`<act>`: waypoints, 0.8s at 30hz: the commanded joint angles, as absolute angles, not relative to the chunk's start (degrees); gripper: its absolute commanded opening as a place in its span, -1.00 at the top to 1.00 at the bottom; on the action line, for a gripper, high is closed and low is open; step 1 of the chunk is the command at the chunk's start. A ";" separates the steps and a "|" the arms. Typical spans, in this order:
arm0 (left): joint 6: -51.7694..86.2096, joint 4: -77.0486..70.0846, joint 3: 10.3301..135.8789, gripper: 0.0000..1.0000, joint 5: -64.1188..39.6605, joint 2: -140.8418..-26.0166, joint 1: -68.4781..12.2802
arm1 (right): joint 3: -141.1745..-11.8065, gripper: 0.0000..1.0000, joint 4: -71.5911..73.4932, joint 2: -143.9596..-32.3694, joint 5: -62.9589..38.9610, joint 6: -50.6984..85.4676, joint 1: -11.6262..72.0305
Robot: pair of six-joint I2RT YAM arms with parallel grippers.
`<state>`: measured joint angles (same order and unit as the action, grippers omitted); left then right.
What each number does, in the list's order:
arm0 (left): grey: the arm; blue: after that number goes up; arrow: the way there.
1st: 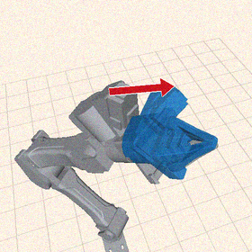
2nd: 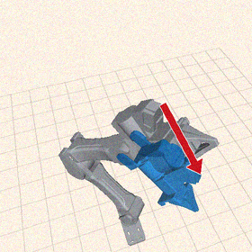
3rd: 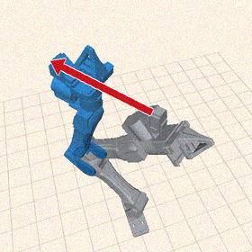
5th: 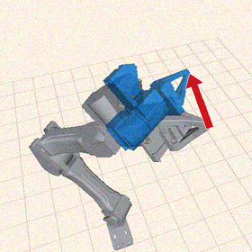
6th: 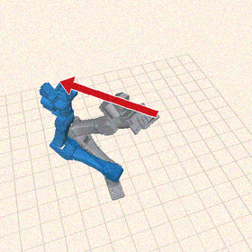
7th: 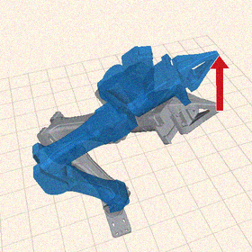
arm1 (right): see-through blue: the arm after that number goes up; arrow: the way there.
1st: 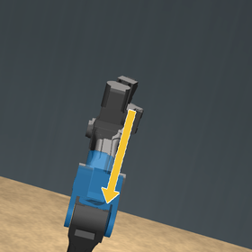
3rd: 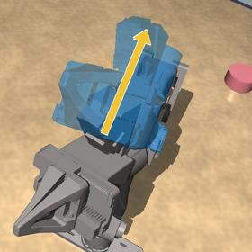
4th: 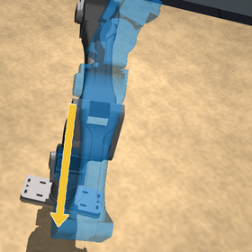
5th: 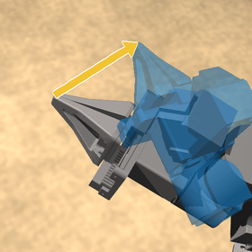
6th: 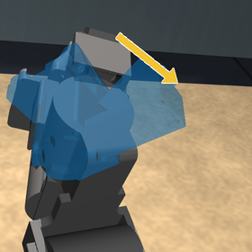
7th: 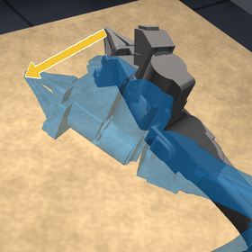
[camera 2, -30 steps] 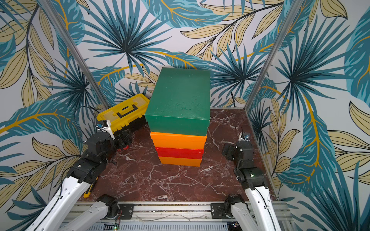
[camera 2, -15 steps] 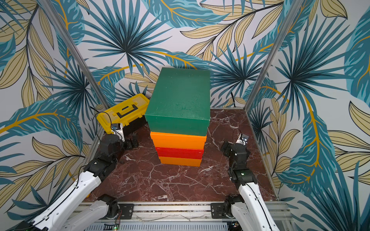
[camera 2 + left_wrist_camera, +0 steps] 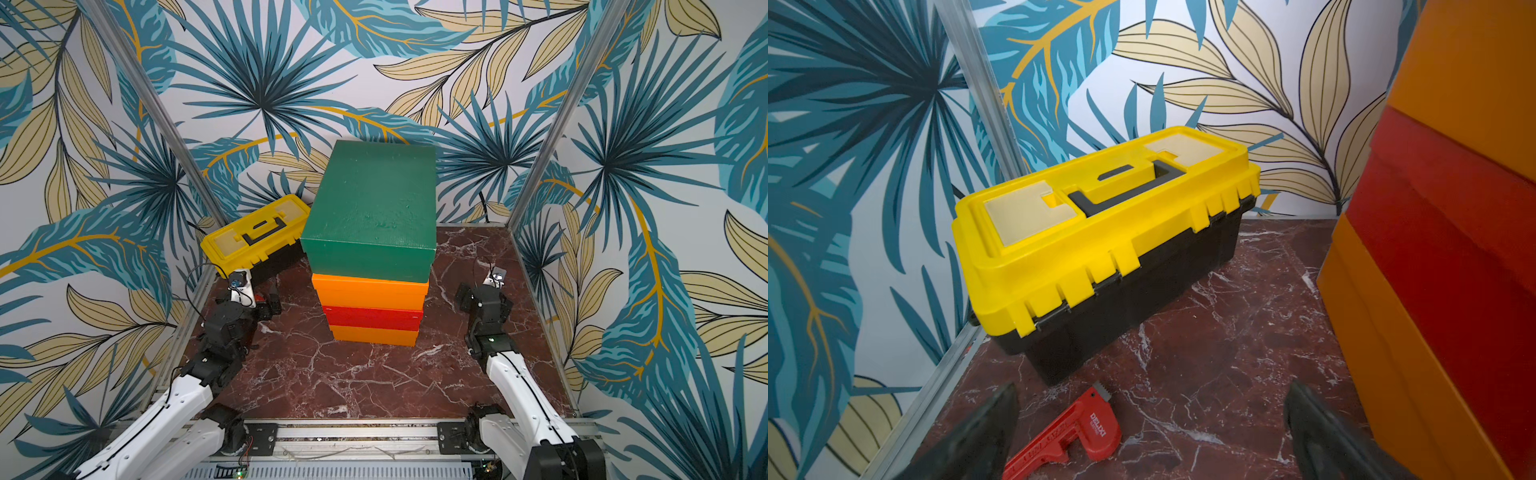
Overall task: Stack the shoeboxes
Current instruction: Reset both arms
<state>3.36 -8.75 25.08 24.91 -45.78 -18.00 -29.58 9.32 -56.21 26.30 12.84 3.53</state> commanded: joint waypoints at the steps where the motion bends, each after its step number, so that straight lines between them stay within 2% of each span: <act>1: 1.67 -14.04 23.79 -0.99 26.41 -47.70 -16.56 | -25.80 -0.99 22.19 -58.44 27.68 8.56 3.69; 8: 1.23 -21.53 20.97 -0.99 26.19 -53.44 -12.51 | -22.85 -0.99 30.11 -63.76 21.30 0.50 3.69; 12: 0.45 -26.98 19.78 -0.99 21.77 -59.23 -9.58 | -17.25 -0.99 42.92 -67.58 17.40 -2.90 3.69; 19: -1.28 -36.89 19.43 -0.99 16.16 -71.54 -5.95 | -17.85 -0.99 44.86 -72.24 22.66 0.08 3.63; 24: -1.11 -37.65 22.37 -0.99 10.88 -76.01 -2.57 | -14.46 -0.99 64.01 -83.20 24.40 -0.18 3.60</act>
